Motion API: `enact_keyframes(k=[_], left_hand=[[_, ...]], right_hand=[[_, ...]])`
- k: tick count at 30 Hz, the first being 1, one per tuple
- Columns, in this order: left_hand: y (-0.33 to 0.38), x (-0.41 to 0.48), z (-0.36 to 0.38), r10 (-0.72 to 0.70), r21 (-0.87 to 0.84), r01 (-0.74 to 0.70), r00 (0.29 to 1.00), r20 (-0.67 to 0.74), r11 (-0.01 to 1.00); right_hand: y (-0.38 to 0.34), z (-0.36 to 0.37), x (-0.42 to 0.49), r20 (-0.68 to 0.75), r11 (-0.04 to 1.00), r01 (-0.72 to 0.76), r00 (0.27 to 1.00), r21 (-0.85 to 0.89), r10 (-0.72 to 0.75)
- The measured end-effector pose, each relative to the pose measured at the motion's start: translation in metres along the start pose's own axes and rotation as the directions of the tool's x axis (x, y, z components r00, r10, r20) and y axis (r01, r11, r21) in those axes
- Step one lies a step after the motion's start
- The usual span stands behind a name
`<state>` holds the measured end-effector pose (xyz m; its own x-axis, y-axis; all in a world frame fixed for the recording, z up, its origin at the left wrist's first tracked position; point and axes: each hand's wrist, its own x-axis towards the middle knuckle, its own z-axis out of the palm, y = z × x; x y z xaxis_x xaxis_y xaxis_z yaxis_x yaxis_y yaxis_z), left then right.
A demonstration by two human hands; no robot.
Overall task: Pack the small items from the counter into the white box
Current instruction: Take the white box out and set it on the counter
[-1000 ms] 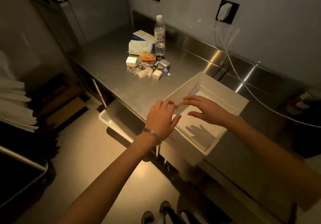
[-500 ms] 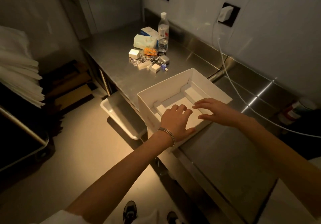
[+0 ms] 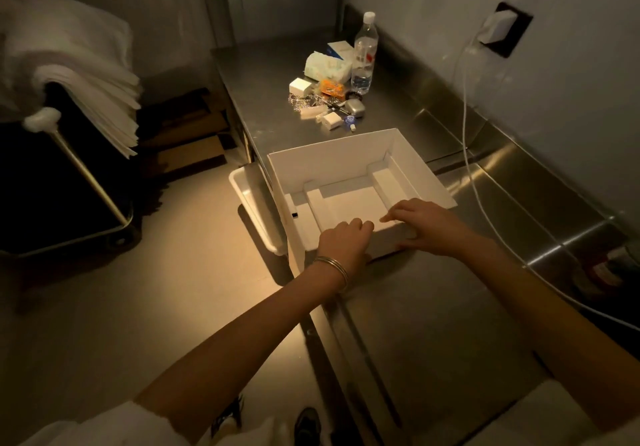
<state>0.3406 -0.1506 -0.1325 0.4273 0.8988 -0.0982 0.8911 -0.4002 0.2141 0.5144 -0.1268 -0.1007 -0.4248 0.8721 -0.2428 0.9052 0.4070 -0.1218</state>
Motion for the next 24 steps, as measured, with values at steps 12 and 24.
enact_keyframes(k=[12,24], left_hand=[[-0.011,-0.001,-0.003,-0.038,0.065,0.049,0.987,-0.155,0.997],[-0.084,0.004,-0.052,0.002,0.020,0.005,0.949,-0.315,1.000]], right_hand=[[-0.004,0.013,0.009,-0.183,0.988,0.031,0.981,-0.150,-0.059],[-0.058,-0.026,0.055,-0.315,0.993,0.023,0.947,-0.115,-0.059]])
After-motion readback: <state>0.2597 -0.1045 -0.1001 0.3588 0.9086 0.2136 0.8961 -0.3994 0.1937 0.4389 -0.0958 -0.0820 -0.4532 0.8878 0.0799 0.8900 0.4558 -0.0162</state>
